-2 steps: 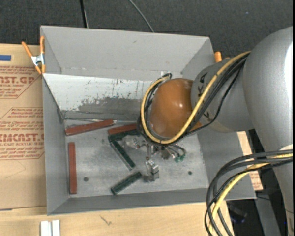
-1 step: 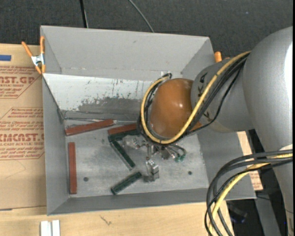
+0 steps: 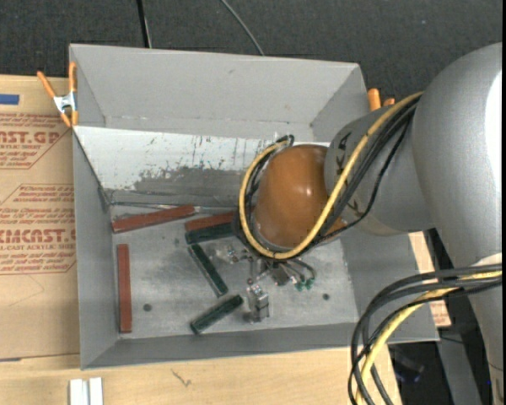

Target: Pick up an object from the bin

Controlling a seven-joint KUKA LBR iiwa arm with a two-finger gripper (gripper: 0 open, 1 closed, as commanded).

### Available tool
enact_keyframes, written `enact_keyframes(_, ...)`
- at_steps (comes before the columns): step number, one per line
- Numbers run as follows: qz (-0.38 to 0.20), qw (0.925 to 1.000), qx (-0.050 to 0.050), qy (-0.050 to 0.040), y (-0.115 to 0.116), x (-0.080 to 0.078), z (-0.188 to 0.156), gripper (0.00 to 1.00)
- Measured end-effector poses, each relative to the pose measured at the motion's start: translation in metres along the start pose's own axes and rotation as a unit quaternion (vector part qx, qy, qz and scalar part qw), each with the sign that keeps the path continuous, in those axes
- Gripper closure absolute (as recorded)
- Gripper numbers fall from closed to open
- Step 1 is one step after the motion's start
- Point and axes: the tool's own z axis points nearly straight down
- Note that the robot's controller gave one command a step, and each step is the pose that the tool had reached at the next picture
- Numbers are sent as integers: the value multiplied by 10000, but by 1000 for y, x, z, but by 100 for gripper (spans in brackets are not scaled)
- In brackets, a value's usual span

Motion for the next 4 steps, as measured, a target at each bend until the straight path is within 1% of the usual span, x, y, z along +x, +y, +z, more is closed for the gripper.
enact_keyframes(1, -1935, 9811, 3, -26, 76, -10, 1, 100)
enact_keyframes(2, -1935, 9811, 4, -26, 76, -10, 1, 100)
enact_keyframes(3, -1838, 9830, -9, 17, 81, -11, -95, 0)
enact_keyframes(4, -1765, 9843, -7, 9, 85, -14, -163, 0)
